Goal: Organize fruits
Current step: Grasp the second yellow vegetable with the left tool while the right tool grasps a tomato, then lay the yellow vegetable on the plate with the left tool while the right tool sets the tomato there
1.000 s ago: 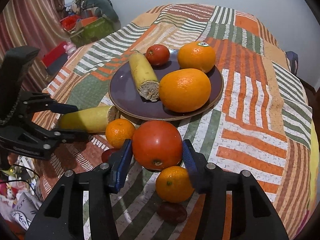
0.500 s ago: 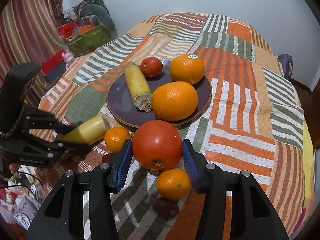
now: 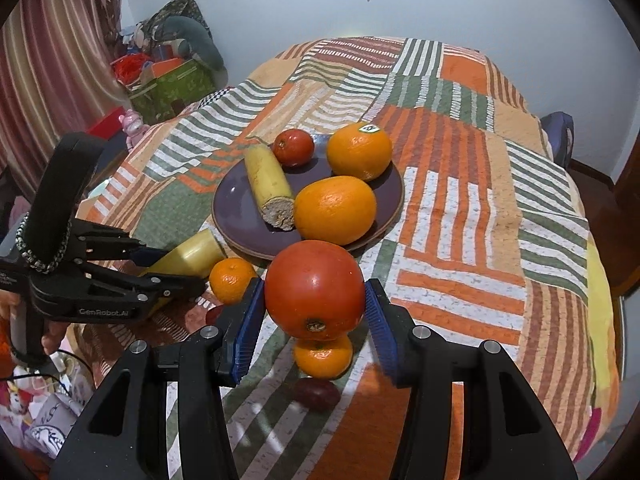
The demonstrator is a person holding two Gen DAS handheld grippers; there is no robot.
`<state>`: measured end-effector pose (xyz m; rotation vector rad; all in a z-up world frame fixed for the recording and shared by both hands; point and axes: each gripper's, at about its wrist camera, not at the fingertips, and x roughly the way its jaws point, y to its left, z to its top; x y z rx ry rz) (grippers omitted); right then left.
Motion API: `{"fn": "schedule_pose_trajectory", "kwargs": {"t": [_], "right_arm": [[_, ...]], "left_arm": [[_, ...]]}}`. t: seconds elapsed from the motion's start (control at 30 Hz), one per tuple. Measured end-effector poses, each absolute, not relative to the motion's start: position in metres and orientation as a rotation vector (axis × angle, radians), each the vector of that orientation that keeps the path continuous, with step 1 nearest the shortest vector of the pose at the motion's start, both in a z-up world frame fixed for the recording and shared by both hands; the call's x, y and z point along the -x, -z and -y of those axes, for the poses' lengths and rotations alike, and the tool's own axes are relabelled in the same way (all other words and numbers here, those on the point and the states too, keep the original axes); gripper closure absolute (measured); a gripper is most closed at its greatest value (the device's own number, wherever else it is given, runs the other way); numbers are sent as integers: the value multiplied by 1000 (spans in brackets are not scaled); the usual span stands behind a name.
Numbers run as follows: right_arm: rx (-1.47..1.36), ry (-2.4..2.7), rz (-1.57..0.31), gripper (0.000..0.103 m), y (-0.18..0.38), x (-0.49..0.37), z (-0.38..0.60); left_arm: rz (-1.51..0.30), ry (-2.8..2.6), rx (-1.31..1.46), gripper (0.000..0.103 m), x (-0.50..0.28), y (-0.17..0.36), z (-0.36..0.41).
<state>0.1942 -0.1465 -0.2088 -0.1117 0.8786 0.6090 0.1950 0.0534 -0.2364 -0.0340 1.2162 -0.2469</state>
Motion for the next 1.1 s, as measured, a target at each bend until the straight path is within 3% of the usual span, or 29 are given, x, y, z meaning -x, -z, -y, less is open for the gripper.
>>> {"fn": "schedule_pose_trajectory", "kwargs": {"t": [0.5,1.1], "right_arm": [[144,-597,-751,56,171,-222,140],[183,-643,-769,56,185,-261,101]], "left_arm": [[-1019,258,80,68,-211,163,-66],[-1088,262,18,68,-256,175,-73]]}}
